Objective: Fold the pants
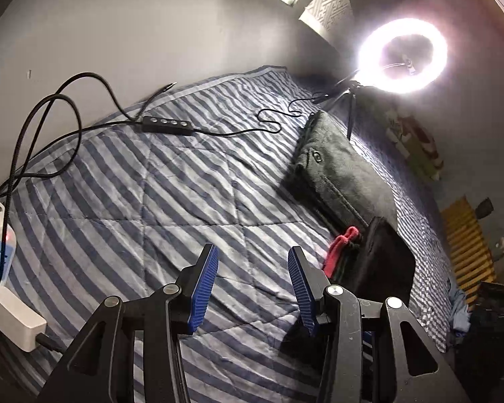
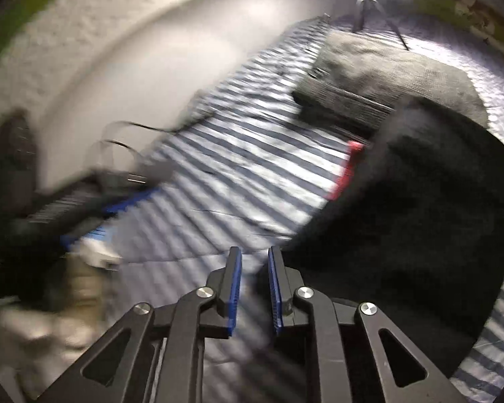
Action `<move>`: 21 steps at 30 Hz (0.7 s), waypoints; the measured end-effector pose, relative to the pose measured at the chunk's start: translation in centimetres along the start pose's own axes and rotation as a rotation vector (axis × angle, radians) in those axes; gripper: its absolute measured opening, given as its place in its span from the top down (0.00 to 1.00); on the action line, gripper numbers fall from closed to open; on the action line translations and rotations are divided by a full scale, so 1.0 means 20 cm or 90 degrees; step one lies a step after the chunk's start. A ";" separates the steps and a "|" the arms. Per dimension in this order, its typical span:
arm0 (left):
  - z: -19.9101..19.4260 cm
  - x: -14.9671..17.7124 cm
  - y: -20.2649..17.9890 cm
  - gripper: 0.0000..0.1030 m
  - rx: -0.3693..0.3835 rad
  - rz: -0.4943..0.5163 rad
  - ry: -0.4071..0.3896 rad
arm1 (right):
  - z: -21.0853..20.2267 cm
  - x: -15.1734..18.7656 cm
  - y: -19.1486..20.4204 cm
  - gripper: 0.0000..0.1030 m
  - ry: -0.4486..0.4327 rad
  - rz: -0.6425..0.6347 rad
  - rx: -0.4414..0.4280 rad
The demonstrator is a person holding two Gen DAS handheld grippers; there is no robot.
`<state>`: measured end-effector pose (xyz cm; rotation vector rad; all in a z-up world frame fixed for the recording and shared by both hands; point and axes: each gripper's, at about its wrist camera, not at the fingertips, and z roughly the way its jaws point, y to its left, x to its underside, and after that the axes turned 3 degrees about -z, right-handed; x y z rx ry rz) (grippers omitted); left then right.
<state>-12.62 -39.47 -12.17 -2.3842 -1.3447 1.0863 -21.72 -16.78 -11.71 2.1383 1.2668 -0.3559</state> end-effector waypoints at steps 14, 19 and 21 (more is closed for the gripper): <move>0.00 0.42 -0.59 0.55 0.103 0.329 0.065 | -0.69 0.25 -0.60 0.79 -0.097 0.168 0.065; 0.11 0.56 -0.66 0.55 0.073 0.400 0.120 | -0.58 0.22 -0.72 0.79 -0.071 0.183 0.032; 0.14 0.59 -0.63 0.55 0.052 0.416 0.134 | -0.50 0.17 -0.71 0.79 -0.061 0.168 0.031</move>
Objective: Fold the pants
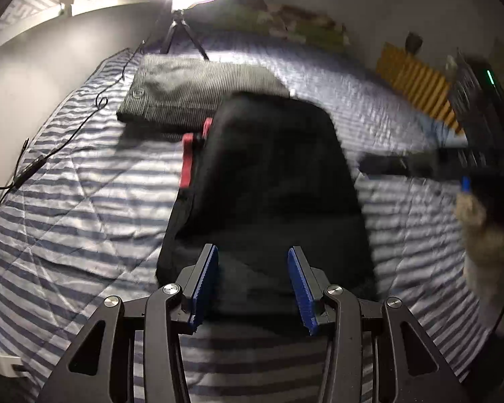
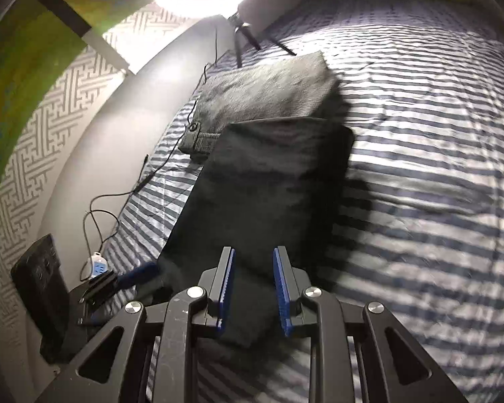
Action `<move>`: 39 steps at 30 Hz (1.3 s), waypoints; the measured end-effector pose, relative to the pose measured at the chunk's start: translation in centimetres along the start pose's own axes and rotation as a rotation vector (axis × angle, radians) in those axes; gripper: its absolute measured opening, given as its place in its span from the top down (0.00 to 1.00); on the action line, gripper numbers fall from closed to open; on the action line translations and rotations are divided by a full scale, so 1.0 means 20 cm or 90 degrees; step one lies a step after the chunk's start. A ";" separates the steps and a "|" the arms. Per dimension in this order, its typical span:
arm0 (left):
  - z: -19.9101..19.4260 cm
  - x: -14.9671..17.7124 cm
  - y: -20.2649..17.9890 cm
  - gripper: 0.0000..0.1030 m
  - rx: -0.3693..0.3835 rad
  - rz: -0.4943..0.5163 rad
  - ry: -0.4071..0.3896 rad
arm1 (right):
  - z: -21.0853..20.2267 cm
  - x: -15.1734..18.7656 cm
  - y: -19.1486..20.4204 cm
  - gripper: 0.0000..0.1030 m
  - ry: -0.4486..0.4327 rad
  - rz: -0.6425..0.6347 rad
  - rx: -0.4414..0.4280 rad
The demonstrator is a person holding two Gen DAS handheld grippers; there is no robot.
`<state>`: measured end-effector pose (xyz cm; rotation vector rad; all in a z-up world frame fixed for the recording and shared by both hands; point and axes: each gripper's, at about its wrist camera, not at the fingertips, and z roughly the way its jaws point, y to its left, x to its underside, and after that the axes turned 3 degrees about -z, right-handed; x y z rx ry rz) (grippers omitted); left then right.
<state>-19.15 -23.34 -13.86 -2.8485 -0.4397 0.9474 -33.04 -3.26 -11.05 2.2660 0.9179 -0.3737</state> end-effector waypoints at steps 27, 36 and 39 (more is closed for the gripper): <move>0.21 -0.42 0.06 0.43 -0.032 -0.060 -0.041 | -0.11 0.08 -0.21 0.78 -0.012 0.040 0.071; 0.44 -0.37 0.14 0.50 -0.085 -0.063 0.027 | 0.10 0.16 -0.26 0.71 0.011 0.092 0.041; 0.45 -0.32 0.24 0.53 -0.074 -0.109 0.032 | 0.16 0.15 -0.27 0.70 0.016 0.108 0.025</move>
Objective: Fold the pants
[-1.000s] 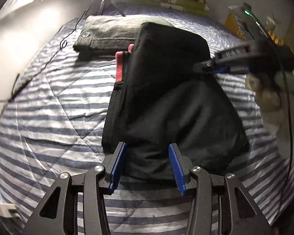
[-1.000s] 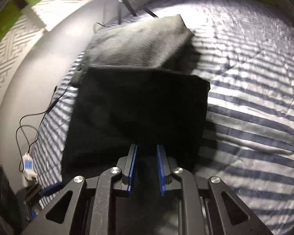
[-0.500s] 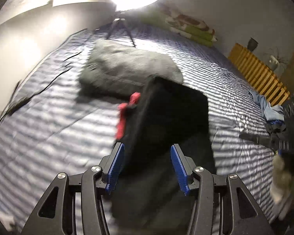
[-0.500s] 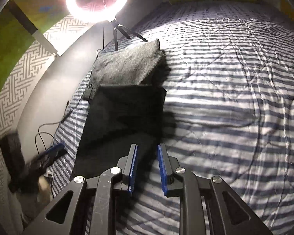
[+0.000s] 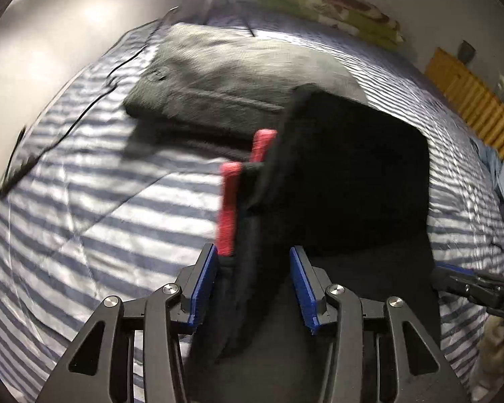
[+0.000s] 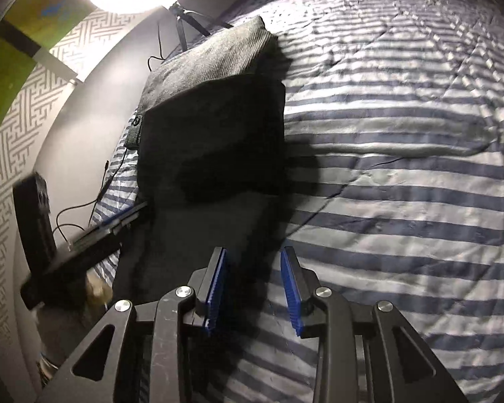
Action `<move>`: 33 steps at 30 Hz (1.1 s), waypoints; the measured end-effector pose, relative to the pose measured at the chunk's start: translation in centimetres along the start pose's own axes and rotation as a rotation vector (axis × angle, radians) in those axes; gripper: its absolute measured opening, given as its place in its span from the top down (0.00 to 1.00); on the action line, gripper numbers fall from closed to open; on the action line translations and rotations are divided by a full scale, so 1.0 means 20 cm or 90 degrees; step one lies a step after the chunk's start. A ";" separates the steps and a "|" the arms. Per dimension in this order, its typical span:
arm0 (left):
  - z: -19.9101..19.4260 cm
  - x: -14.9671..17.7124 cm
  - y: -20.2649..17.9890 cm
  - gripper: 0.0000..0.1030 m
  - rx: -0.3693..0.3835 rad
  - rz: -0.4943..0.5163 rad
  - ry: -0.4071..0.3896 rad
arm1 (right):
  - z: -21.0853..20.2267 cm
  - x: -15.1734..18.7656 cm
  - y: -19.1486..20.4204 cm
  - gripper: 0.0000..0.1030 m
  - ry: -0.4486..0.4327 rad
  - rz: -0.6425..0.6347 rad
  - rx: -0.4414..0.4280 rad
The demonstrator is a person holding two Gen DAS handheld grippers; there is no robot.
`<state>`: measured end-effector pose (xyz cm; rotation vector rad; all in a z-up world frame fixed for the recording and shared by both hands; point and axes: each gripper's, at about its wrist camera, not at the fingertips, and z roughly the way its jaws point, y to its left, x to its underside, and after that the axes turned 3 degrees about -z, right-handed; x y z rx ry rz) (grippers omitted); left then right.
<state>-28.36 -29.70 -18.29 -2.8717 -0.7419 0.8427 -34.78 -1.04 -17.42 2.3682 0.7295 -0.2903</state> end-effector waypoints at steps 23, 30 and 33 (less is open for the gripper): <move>0.06 -0.01 0.07 0.48 0.096 -0.043 0.049 | 0.14 0.01 0.07 0.78 0.039 -0.015 -0.123; 0.03 0.03 0.05 0.71 0.102 -0.100 0.058 | 0.04 -0.02 0.12 0.93 0.049 0.004 -0.139; -0.02 0.10 -0.05 0.75 0.126 -0.082 0.083 | -0.05 0.02 0.15 0.94 0.072 -0.023 -0.122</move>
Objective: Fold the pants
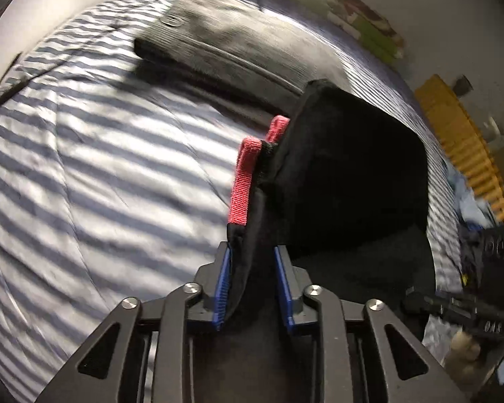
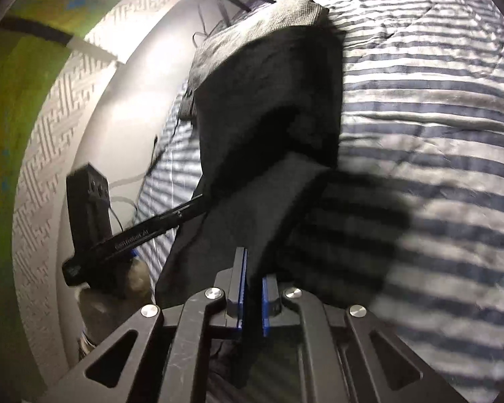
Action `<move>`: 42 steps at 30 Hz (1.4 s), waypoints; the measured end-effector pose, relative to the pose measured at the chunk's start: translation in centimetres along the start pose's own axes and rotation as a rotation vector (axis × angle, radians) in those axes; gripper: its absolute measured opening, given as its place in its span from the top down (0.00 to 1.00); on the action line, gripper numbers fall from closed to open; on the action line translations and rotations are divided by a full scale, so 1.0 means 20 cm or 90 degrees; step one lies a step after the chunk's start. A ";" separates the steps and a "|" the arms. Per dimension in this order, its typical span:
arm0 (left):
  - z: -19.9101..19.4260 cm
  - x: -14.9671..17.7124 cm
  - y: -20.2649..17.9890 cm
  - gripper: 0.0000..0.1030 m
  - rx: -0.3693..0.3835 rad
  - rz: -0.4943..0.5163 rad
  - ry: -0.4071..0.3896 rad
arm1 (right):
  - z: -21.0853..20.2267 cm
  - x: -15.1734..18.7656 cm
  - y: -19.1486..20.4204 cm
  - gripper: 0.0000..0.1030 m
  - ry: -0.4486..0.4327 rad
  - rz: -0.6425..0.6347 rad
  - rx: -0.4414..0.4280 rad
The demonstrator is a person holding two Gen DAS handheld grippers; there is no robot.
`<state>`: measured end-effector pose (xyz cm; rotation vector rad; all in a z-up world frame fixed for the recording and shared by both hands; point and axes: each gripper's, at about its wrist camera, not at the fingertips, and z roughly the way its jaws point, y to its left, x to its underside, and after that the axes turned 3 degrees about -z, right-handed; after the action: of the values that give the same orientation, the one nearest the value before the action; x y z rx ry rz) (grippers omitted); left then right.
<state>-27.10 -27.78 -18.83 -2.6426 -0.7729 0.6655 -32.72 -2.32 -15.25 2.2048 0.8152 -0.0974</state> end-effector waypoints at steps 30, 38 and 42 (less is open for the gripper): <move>0.30 -0.26 -0.57 0.47 -0.045 0.067 -0.045 | -0.15 0.69 0.21 0.82 0.009 -0.232 0.193; -0.15 -0.09 -0.42 0.41 0.013 0.092 -0.062 | -0.58 0.63 0.15 0.74 -0.059 -0.190 0.210; -0.31 0.05 -0.26 0.23 0.062 0.055 -0.032 | -0.72 0.44 0.00 0.54 -0.147 -0.130 0.219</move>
<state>-25.46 -23.98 -11.81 -2.5924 -0.6254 0.7746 -28.37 12.26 -7.85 2.3599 0.9438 -0.6225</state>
